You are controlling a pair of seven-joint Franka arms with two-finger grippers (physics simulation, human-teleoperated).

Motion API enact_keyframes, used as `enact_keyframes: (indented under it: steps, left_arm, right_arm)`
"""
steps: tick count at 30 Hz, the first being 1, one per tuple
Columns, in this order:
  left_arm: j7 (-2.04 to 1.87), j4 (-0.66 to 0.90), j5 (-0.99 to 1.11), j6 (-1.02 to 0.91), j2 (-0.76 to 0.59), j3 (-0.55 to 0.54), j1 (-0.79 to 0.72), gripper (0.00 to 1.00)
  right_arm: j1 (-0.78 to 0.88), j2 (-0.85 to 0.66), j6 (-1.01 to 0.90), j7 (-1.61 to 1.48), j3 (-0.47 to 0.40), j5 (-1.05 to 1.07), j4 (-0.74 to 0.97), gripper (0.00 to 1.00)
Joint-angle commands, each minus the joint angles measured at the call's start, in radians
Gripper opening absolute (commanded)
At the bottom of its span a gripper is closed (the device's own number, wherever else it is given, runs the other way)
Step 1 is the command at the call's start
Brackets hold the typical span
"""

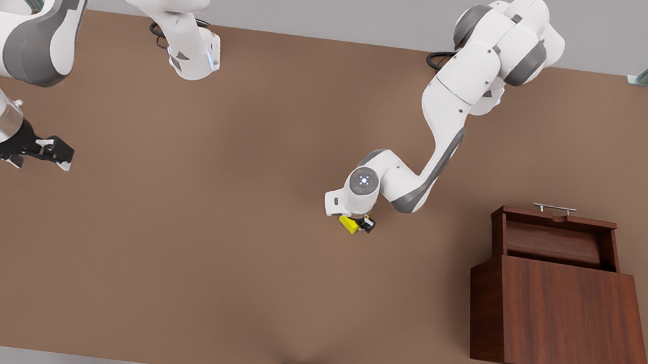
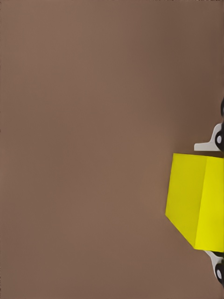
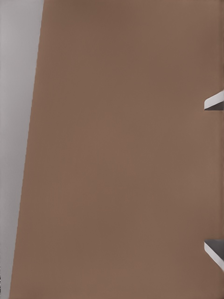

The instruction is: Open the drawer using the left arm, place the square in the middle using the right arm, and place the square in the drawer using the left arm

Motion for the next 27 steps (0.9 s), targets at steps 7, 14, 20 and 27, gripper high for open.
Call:
enact_keyframes:
  steps: [7,14,20,27]
  left_arm:
    - [-0.001,0.002,0.0,-0.003,-0.005,0.0,0.0,0.69]
    - [0.022,0.051,-0.03,-0.285,-0.193,0.009,0.015,0.69]
    - [0.518,0.034,-0.122,-0.578,-0.422,0.261,0.018,0.7]
    - [1.051,-0.018,-0.122,-0.621,-0.436,0.551,0.017,0.7]
  right_arm:
    - [0.0,0.003,0.002,0.0,0.0,-0.002,0.0,1.0]
    - [-0.001,0.005,0.002,0.0,0.0,0.0,0.0,1.0]
    - [-0.003,0.005,0.002,0.0,0.0,-0.002,0.0,1.0]
    - [-0.004,0.008,0.003,0.0,0.0,-0.002,0.0,1.0]
